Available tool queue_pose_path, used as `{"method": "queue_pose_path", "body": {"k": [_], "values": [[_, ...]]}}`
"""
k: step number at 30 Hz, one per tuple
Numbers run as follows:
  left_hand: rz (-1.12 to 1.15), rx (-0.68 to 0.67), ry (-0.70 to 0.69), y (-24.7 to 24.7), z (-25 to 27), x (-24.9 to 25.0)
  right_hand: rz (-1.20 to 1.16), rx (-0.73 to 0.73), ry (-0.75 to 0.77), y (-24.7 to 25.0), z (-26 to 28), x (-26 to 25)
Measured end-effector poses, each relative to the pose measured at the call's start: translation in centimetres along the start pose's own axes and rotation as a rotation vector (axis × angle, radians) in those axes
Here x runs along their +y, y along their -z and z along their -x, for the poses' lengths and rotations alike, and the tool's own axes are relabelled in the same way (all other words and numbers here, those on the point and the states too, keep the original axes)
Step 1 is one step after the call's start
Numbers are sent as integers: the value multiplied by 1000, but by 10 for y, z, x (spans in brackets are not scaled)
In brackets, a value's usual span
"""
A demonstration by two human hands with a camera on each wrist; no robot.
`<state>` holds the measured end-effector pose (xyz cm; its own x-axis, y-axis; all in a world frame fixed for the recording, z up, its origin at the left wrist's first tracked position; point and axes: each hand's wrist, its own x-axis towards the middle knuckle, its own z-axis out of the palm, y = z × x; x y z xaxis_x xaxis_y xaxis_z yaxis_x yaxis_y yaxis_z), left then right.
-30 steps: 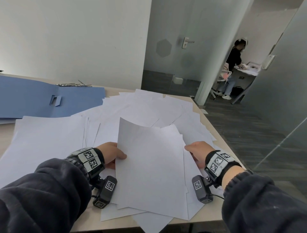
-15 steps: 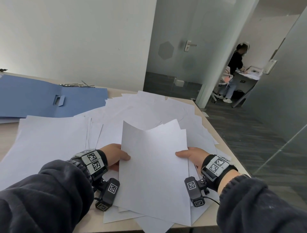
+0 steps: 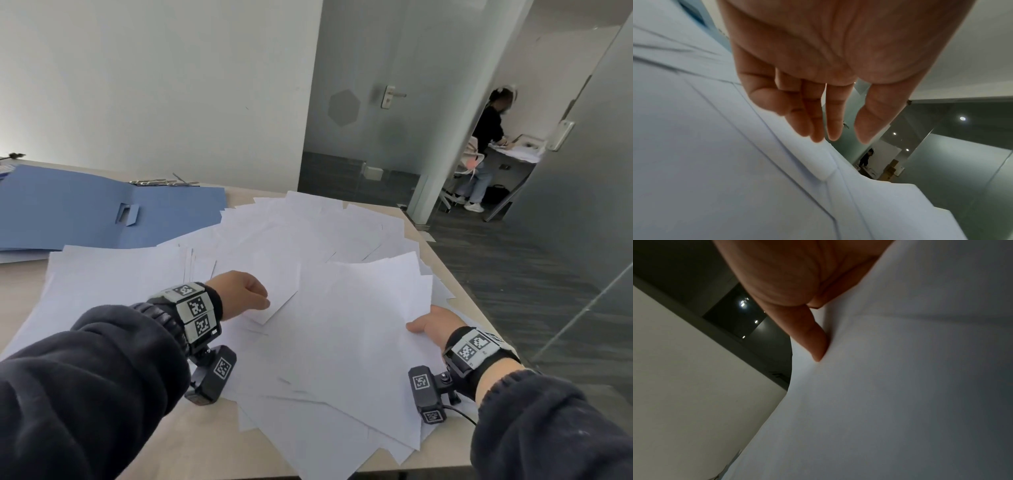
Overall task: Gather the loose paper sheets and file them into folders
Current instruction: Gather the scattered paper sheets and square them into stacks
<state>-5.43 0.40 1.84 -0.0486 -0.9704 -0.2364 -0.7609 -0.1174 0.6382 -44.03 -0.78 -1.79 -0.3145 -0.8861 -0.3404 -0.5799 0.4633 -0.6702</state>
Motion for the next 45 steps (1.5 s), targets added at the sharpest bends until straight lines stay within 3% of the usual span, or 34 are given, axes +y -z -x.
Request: {"method": "queue_pose_path", "body": {"k": [3, 10, 16, 19, 24, 27, 31, 35, 39, 42, 45], "values": [[-181, 28, 9, 4, -10, 0, 28, 83, -44, 8, -1, 3], [-507, -160, 29, -16, -27, 3, -62, 123, -121, 9, -1, 6], [-626, -23, 25, -16, -24, 14, -150, 116, -129, 2, 0, 1], [-537, 58, 7, -8, -23, 15, -165, 118, -128, 0, 5, -3], [-83, 275, 48, -1, -24, 13, -304, 99, -118, -7, 12, -5], [81, 306, -4, -6, -17, 21, -431, 57, -112, -15, 19, -7], [-33, 167, -119, -25, 4, 41, -705, -41, -164, -33, 23, -15], [-132, -39, -196, -52, 20, 55, -803, -142, -176, -45, 29, -24], [-212, -185, -288, -75, 37, 63, -702, -222, -153, -59, 20, -23], [-88, -288, -320, -78, 42, 61, -567, -169, -73, -64, 27, -25], [63, -241, -268, -66, 40, 52, -537, -101, -44, -57, 22, -18]]}}
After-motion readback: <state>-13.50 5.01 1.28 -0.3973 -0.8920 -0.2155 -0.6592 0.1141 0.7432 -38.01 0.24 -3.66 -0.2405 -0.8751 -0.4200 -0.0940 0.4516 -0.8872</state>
